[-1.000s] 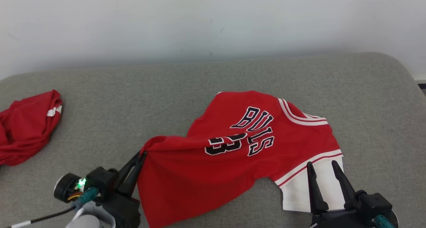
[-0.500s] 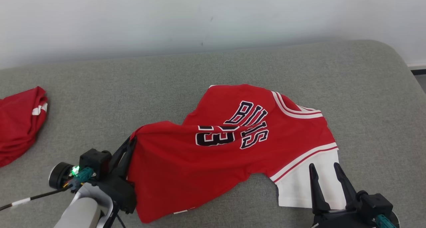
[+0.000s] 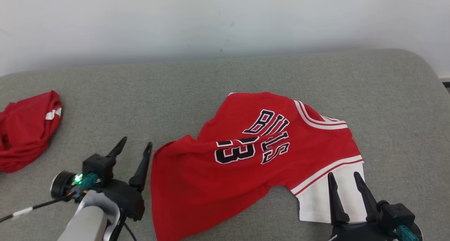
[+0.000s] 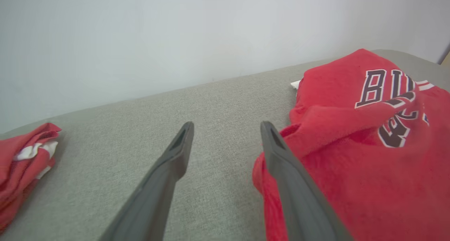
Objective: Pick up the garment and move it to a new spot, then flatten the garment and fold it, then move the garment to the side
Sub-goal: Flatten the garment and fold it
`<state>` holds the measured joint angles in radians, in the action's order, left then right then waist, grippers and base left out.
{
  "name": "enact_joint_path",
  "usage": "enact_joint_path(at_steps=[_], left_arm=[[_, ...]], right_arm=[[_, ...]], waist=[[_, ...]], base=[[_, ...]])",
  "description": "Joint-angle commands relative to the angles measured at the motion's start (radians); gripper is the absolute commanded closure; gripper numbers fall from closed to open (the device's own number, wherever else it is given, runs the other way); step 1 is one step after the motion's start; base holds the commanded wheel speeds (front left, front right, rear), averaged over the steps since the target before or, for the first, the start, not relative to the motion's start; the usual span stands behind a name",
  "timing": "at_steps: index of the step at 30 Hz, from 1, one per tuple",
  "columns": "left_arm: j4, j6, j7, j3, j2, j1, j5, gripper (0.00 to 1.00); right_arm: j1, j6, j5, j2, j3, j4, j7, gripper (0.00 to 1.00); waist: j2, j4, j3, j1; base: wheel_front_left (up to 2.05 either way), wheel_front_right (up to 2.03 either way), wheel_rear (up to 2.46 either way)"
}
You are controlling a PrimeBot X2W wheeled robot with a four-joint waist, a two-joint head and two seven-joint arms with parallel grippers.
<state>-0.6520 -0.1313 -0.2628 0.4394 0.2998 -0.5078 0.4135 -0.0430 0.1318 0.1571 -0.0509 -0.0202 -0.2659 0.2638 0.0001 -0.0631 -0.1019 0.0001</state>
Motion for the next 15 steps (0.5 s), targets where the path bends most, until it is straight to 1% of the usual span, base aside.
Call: enact_joint_path(at_steps=[1,5,7,12,15], left_arm=[[0.008,0.002,-0.003,-0.028,-0.005,0.031,-0.006,0.00],[0.070,0.001,-0.003,-0.099,-0.025,0.103,-0.004,0.00],[0.117,0.001,-0.003,-0.115,-0.035,0.153,-0.019,0.00],[0.224,0.001,-0.003,-0.096,-0.054,0.282,-0.043,0.00],[0.249,0.002,-0.003,-0.087,-0.058,0.328,-0.052,0.00]], right_arm=[[0.010,-0.002,0.003,0.001,-0.002,-0.001,0.000,0.00],[0.032,-0.002,0.016,0.001,-0.004,-0.003,0.000,0.00],[0.043,-0.002,0.019,0.001,-0.006,-0.001,0.000,0.00],[0.068,-0.002,0.027,0.001,-0.012,0.000,0.000,0.00],[0.073,-0.002,0.026,0.001,-0.015,0.000,0.000,0.00]], waist=[[-0.0001,0.008,0.008,-0.0001],[-0.0001,0.021,0.024,-0.0001],[-0.0001,0.029,0.032,-0.0001],[-0.0001,0.045,0.043,-0.0001],[-0.0001,0.050,0.048,-0.0001]], base=[[0.00,0.00,0.00],[0.00,0.00,0.00],[0.00,0.00,0.00],[0.00,0.00,0.00],[0.00,0.00,0.00]])
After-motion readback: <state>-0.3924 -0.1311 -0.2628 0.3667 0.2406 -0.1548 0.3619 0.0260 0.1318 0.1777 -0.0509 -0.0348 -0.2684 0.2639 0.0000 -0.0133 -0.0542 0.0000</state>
